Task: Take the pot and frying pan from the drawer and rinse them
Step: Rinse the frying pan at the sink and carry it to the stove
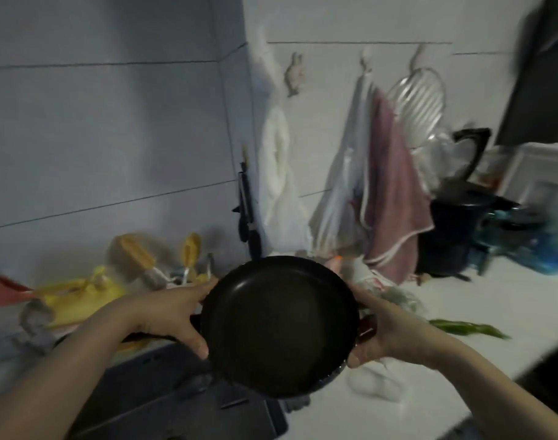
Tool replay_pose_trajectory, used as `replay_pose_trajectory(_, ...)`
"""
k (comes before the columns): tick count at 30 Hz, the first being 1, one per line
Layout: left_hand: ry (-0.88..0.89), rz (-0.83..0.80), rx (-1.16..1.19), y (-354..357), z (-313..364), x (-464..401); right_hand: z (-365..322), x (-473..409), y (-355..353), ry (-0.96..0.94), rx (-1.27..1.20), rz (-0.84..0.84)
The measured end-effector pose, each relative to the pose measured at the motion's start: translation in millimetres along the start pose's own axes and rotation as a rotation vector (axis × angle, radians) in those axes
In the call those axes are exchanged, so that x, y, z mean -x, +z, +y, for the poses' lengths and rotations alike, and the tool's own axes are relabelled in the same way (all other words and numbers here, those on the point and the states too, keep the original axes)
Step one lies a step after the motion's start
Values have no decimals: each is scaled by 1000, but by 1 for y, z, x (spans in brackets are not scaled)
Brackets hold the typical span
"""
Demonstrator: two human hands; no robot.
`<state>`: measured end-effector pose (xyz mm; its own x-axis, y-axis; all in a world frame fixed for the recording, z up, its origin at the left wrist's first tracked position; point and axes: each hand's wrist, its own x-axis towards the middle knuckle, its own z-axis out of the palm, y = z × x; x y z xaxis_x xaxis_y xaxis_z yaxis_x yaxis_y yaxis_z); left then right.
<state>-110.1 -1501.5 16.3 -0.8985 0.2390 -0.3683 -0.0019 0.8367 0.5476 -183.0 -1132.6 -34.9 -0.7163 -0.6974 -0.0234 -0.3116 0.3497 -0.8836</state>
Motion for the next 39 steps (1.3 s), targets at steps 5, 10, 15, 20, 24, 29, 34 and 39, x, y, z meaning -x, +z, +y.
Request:
replay_pose_trajectory(5, 156, -134, -1, 61, 115, -40, 23, 139, -55, 111, -13, 158)
replay_pose_trajectory(10, 331, -254, -25, 139, 244, -91, 58, 296, -104, 278, -50, 385)
replay_pose_trajectory(15, 548, -377, -235, 219, 393, -141, 81, 461, -131, 411, -90, 631)
replay_pose_trajectory(20, 723, -605, -334, 312, 544, -172, 81, 606, -130, 516, -145, 912)
replay_pose_trajectory(24, 892, -744, -384, 386, 653, -180, 81, 700, -118, 618, -127, 1147)
replay_pose_trajectory(29, 1136, -855, -522, 483, 776, -170, 72, 794, -88, 768, -145, 1443)
replay_pose_trajectory(34, 1322, -993, -690, 586, 870, -132, 57, 862, -32, 867, -184, 1707)
replay_pose_trajectory(39, 1522, -1155, -800, 685, 932, -55, 30, 918, 29, 987, -208, 1909)
